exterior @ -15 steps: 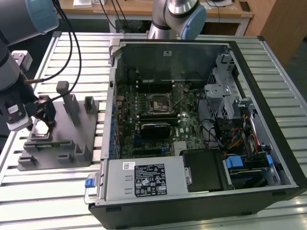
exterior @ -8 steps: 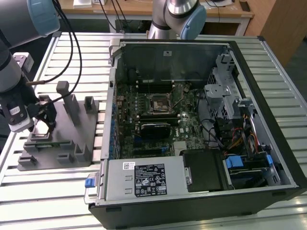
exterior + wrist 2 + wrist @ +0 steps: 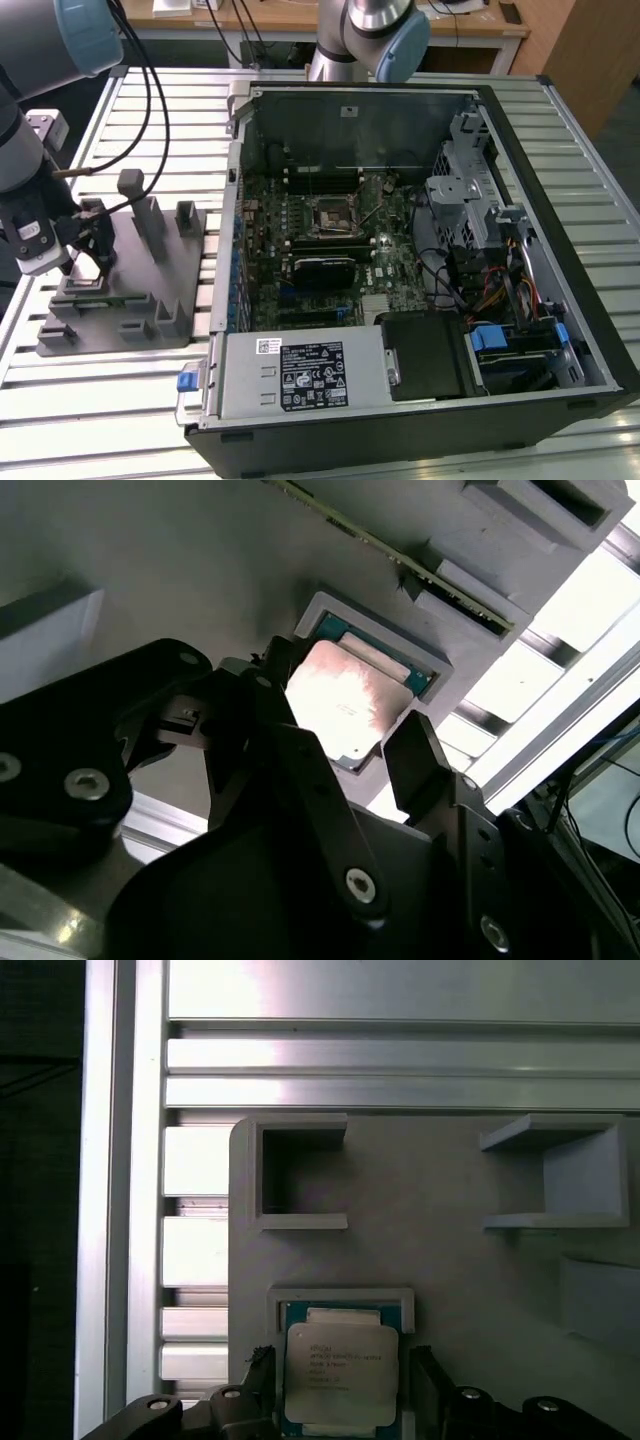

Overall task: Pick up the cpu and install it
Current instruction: 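Pick up the cpu and move it towards the insertion slot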

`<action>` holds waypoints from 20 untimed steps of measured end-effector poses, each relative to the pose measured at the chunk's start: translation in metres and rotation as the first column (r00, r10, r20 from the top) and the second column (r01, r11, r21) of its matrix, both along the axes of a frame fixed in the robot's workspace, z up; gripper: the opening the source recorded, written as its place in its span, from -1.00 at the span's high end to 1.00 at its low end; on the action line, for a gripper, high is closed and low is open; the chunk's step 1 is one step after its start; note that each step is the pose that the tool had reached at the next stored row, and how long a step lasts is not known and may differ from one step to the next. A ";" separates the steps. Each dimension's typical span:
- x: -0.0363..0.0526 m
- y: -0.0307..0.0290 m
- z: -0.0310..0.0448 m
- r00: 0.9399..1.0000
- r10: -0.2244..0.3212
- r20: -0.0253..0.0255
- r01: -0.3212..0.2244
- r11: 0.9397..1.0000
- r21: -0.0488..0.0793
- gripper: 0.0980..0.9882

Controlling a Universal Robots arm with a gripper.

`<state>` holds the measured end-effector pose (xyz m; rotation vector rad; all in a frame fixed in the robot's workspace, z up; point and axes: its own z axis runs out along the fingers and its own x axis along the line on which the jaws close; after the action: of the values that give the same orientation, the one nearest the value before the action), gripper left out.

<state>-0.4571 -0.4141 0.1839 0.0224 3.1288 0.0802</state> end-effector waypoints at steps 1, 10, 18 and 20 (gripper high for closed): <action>-0.0001 0.0001 0.0000 1.000 0.000 0.000 0.000 1.000 0.000 -0.22; -0.0002 0.0007 0.0000 1.000 0.000 0.000 0.000 1.000 0.000 -0.04; -0.0002 0.0007 0.0076 1.000 0.000 0.000 0.000 1.000 0.000 0.00; -0.0002 0.0007 0.0118 1.000 0.000 0.000 0.000 1.000 0.000 0.00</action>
<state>-0.4573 -0.4134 0.1957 0.0227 3.1286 0.0802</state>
